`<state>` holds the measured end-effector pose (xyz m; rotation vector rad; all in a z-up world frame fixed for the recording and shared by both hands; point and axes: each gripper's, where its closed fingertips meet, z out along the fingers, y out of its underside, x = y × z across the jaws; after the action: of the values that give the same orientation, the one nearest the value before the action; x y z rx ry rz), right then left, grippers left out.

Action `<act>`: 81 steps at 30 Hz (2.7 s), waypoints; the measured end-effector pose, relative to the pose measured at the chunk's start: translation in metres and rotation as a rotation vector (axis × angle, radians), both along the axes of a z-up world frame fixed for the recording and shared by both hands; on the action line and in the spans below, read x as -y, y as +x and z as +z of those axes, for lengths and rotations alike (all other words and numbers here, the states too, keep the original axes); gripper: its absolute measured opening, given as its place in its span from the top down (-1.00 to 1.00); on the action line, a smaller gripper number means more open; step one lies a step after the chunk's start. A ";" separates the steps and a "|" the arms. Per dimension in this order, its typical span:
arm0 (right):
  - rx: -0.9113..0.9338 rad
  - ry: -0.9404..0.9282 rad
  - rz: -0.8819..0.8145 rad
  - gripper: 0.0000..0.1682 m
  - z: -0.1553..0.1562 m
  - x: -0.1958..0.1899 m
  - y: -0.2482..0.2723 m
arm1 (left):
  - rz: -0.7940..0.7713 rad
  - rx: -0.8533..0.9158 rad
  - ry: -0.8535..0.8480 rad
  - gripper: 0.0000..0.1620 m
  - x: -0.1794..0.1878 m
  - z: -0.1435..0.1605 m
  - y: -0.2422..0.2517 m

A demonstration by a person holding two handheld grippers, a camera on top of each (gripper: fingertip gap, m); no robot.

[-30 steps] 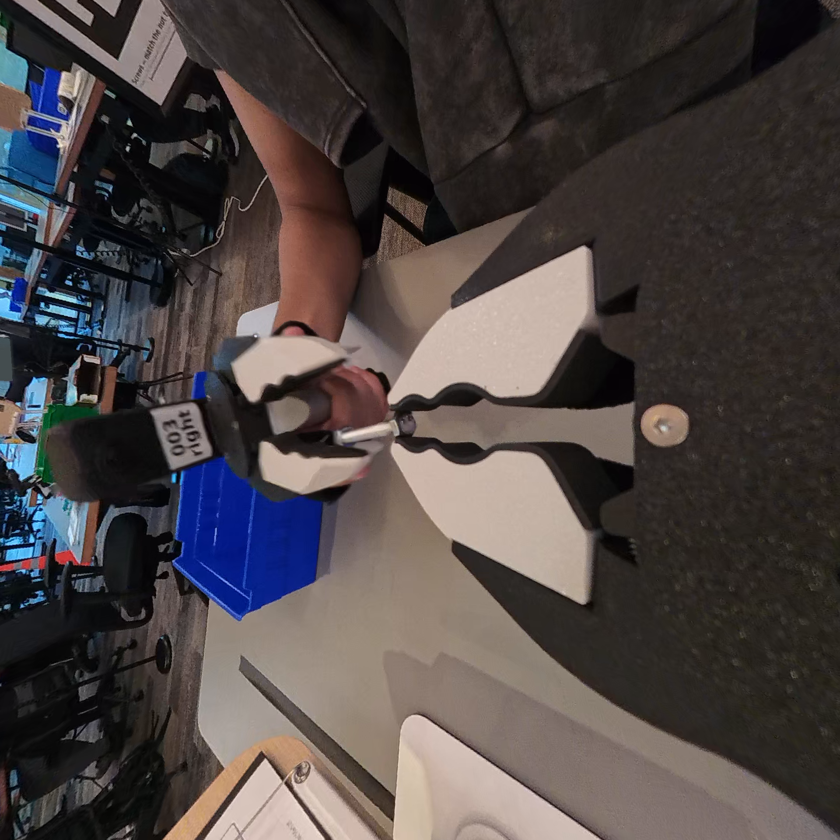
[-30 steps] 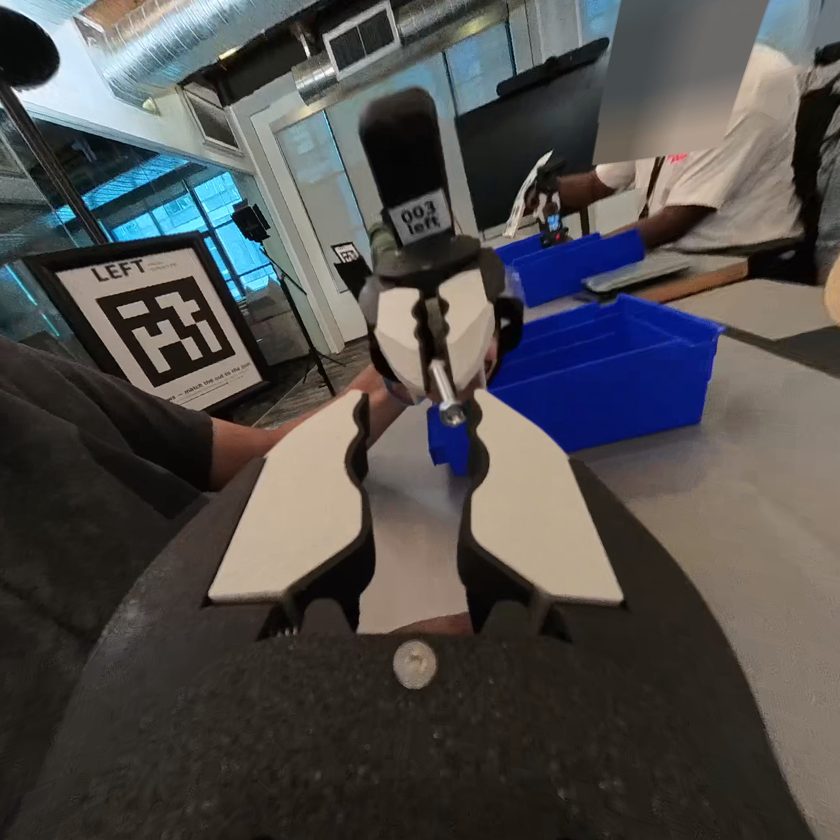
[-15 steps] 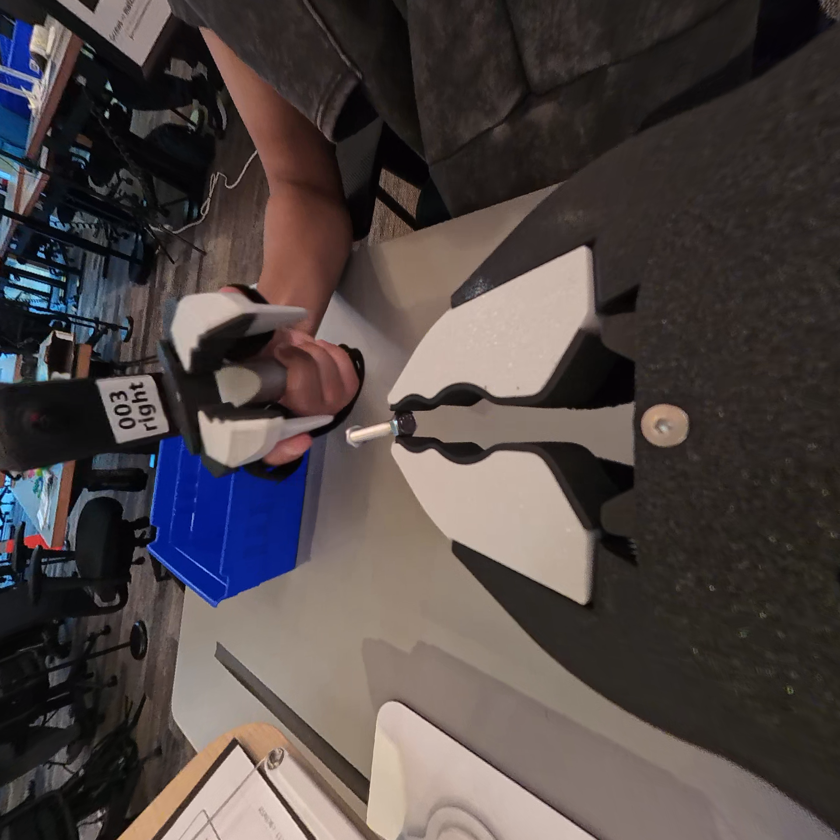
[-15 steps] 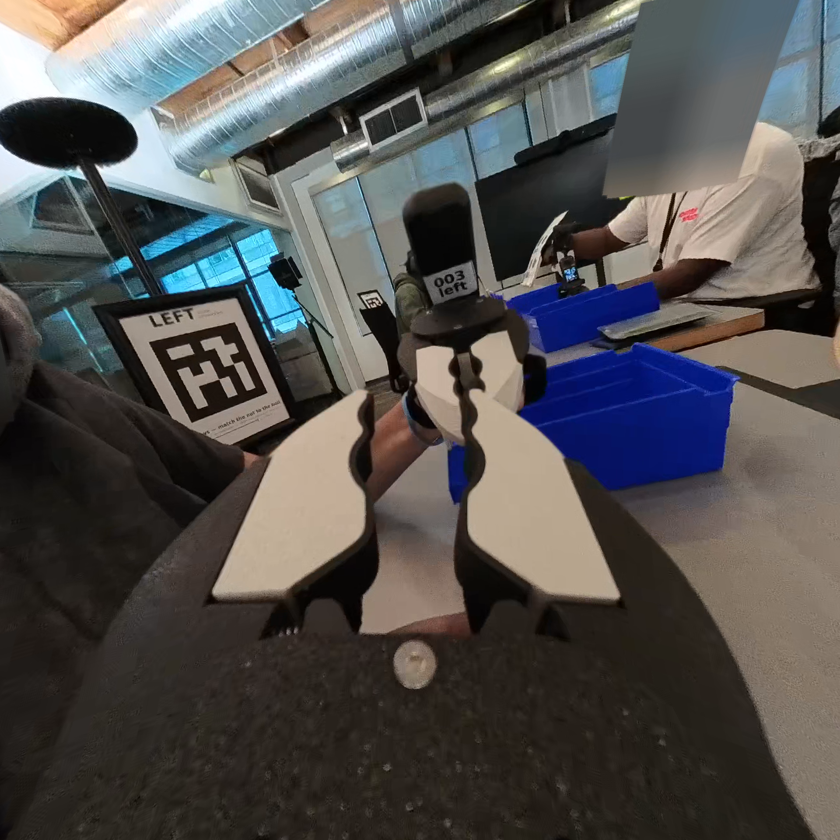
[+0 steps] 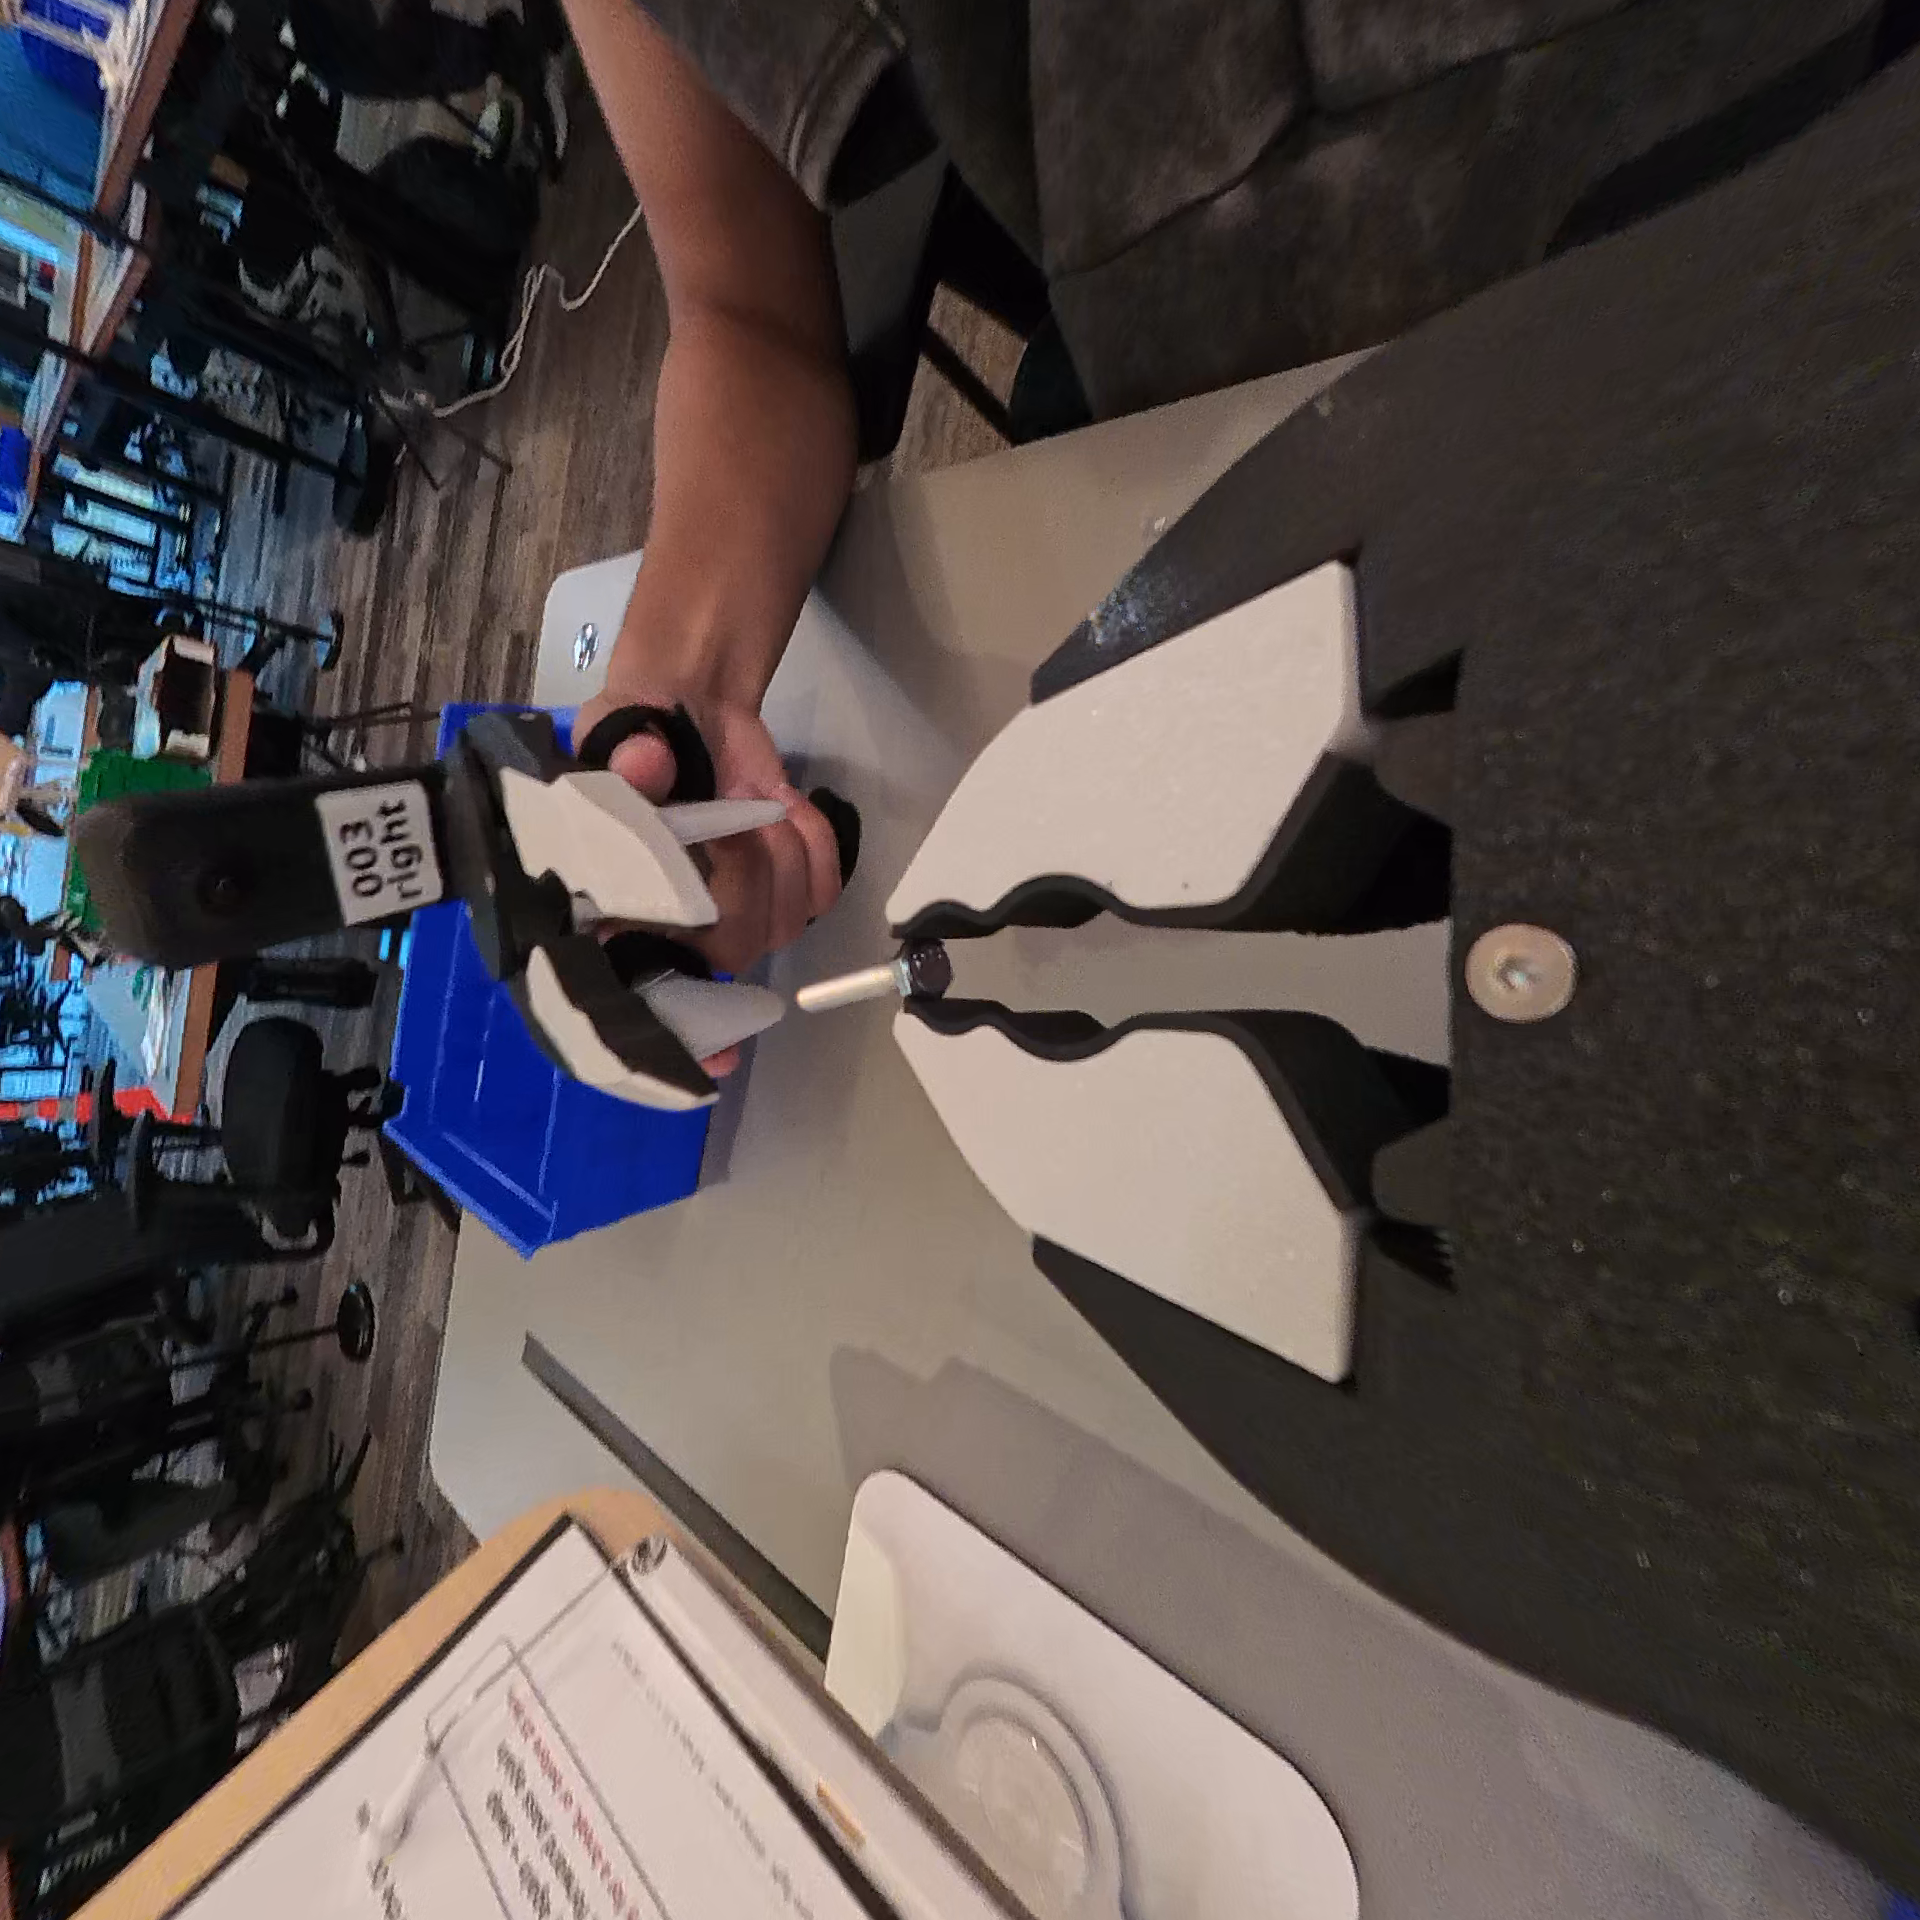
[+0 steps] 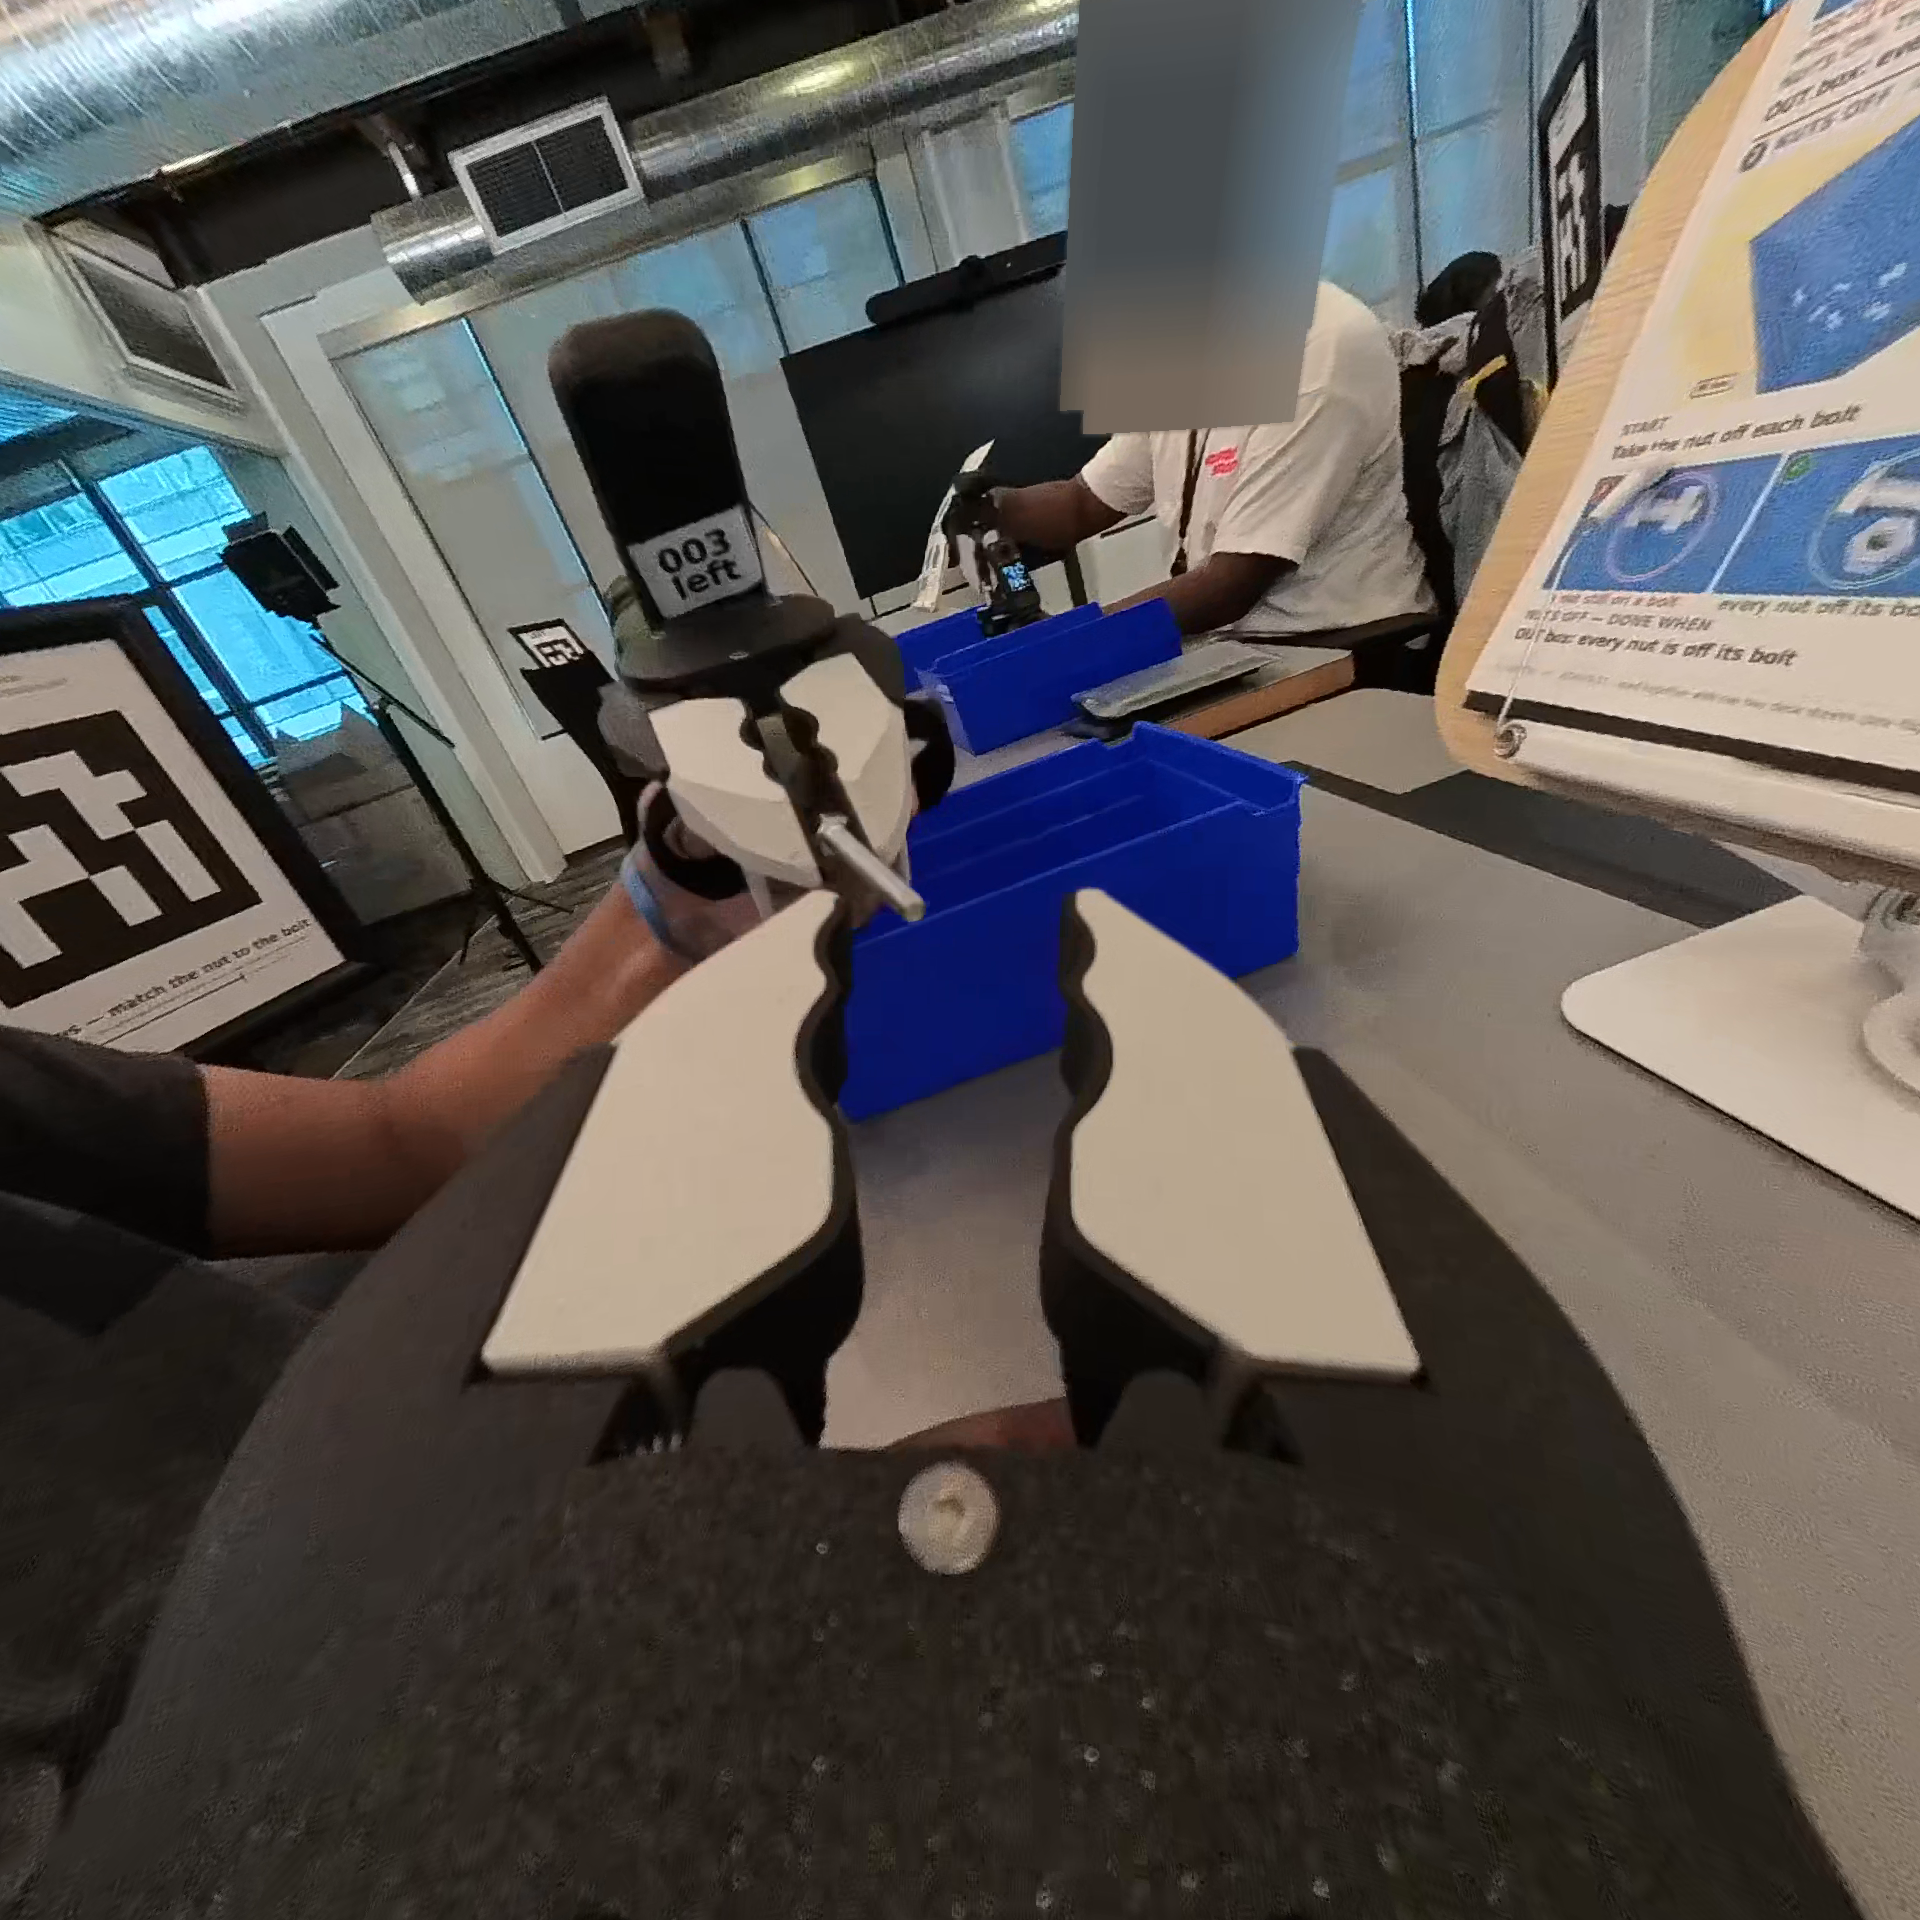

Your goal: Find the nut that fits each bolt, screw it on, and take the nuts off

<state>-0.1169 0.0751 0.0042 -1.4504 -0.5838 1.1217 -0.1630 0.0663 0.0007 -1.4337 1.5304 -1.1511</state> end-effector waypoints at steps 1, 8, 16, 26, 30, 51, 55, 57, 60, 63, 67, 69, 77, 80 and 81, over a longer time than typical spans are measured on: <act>0.013 0.000 -0.016 0.55 -0.003 -0.002 -0.001 | 0.016 0.003 0.003 0.88 -0.002 0.002 0.000; 0.108 -0.005 -0.014 0.56 -0.022 -0.005 -0.015 | 0.043 -0.014 0.034 0.88 -0.001 0.001 -0.004; 0.126 -0.021 -0.001 0.58 -0.024 -0.008 -0.016 | 0.059 0.014 0.000 0.88 -0.005 0.006 -0.019; 0.140 -0.040 -0.005 0.58 -0.032 -0.010 -0.011 | 0.049 0.018 0.012 0.87 -0.005 0.010 -0.019; 0.147 -0.016 -0.004 0.58 -0.028 -0.008 -0.012 | 0.023 0.005 0.010 0.87 0.000 0.005 -0.014; -0.014 0.054 0.297 0.65 0.000 0.044 -0.040 | -0.137 0.074 -0.077 0.87 0.033 0.006 0.003; 0.060 0.112 0.267 0.94 -0.004 0.043 -0.039 | -0.146 0.086 -0.089 0.87 0.035 0.007 0.006; 0.068 0.113 0.275 0.93 -0.003 0.044 -0.038 | -0.143 0.091 -0.086 0.87 0.036 0.008 0.007; 0.084 0.103 0.268 0.93 -0.007 0.041 -0.037 | -0.107 0.063 -0.054 0.86 0.032 0.003 0.008; 0.090 0.094 0.230 0.93 -0.003 0.036 -0.032 | -0.034 0.043 -0.031 0.53 0.025 0.005 0.009; 0.245 0.121 0.066 0.93 0.033 0.039 0.000 | 0.176 -0.054 0.073 0.28 0.005 0.005 0.003; 0.391 0.151 -0.074 0.93 0.058 0.050 0.037 | 0.270 -0.115 0.151 0.28 -0.001 0.000 -0.005; 0.712 -0.261 -0.645 0.93 0.021 0.078 0.279 | 0.362 -0.124 -0.060 0.29 0.045 -0.064 -0.032; 0.834 -0.530 -0.743 0.93 -0.046 0.071 0.335 | 0.425 -0.079 -0.101 0.31 0.049 -0.081 -0.045; 0.872 -0.589 -0.753 0.93 -0.068 0.067 0.344 | 0.438 -0.066 -0.126 0.31 0.050 -0.083 -0.049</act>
<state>0.2276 0.0079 -0.0637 -2.4098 -0.2142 -0.0049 -0.2115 0.0167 -0.0818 -1.7955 1.1204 -0.9504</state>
